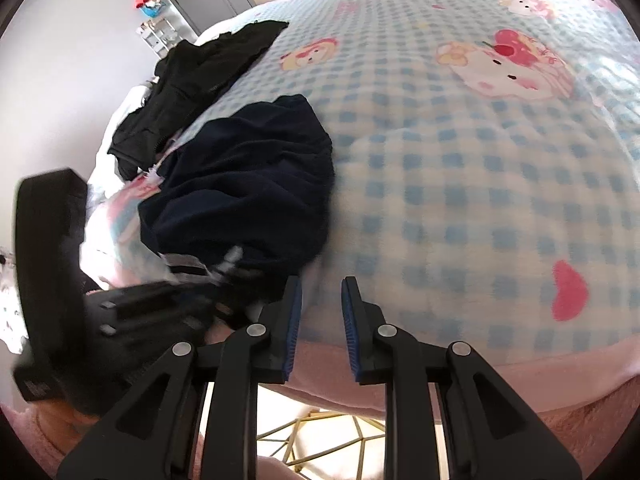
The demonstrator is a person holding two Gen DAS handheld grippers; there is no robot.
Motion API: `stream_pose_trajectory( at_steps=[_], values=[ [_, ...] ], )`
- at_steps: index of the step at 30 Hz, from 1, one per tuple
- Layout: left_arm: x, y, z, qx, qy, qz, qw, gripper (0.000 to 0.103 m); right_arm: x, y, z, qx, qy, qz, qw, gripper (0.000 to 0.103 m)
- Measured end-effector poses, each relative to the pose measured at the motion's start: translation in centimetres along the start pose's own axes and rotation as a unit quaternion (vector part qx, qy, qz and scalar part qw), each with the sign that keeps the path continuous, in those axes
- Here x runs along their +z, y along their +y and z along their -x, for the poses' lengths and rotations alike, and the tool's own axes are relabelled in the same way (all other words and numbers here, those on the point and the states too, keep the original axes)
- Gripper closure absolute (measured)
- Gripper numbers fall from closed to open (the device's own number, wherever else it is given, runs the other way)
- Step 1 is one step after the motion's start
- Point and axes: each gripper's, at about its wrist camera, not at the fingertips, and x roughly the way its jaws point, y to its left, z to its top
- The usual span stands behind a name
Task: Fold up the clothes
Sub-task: 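Lift the navy garment with both grippers and pull it off the pile, then carry the navy garment with both grippers and swing it out flat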
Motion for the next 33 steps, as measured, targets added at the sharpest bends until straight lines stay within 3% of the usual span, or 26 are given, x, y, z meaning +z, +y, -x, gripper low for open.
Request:
stream_pose_trajectory(
  at_steps=[3,6,9,11,13,14,15,16,17,18,19,20,26,28,30,33],
  values=[
    [0.5,2.3,2.0,0.057,-0.035,0.018,0.9976,0.094,1.0,0.8,-1.4,0.009,0.018,0.019,1.000,0.083],
    [1.2,5.4,4.0,0.089,-0.060,0.062,0.9923,0.094,3.0,2.9,-2.8,0.006,0.026,0.065,0.998,0.082],
    [1.3,7.7,5.3,0.088,-0.063,0.089,0.9902,0.094,4.6,5.0,-4.0,0.014,0.028,0.089,0.996,0.071],
    [0.9,8.5,5.2,0.057,-0.053,0.099,0.9920,0.093,5.2,6.0,-5.5,0.028,0.035,0.087,0.995,0.061],
    [0.4,9.2,5.0,0.024,-0.044,0.112,0.9925,0.080,5.4,6.8,-7.5,0.040,0.046,0.076,0.995,0.051],
    [0.2,9.3,4.7,0.014,-0.040,0.113,0.9926,0.056,5.4,7.1,-8.7,0.033,0.053,0.070,0.996,0.050],
    [0.2,9.2,4.3,0.011,-0.039,0.112,0.9929,0.037,5.4,7.2,-9.8,0.026,0.058,0.061,0.996,0.049],
    [0.2,9.1,4.0,0.008,-0.038,0.110,0.9932,0.038,5.3,7.3,-10.5,0.022,0.061,0.054,0.996,0.049],
    [0.2,8.6,3.5,0.008,-0.036,0.106,0.9937,0.042,5.2,7.4,-10.5,0.025,0.058,0.051,0.997,0.056],
    [0.3,8.1,3.1,0.013,-0.032,0.101,0.9943,0.069,5.2,7.4,-10.2,0.028,0.052,0.054,0.997,0.064],
    [0.4,7.9,2.8,0.021,-0.030,0.098,0.9945,0.082,5.2,7.4,-9.7,0.027,0.044,0.058,0.997,0.076],
    [0.5,7.8,2.9,0.025,-0.035,0.097,0.9944,0.087,5.1,7.2,-9.1,0.024,0.036,0.059,0.997,0.086],
    [0.6,7.2,4.9,0.021,-0.073,0.085,0.9935,0.091,4.5,4.1,-4.4,-0.005,-0.023,0.027,0.999,0.097],
    [0.5,7.2,5.9,0.013,-0.082,0.085,0.9929,0.091,3.9,2.8,-2.7,-0.036,-0.040,0.020,0.998,0.097],
    [0.3,7.4,6.6,0.005,-0.088,0.092,0.9918,0.091,3.2,1.7,-1.8,-0.040,-0.036,0.026,0.998,0.097],
    [0.0,8.0,7.7,-0.001,-0.102,0.110,0.9886,0.091,2.3,0.5,-1.5,-0.011,-0.012,0.023,1.000,0.096]
  ],
)
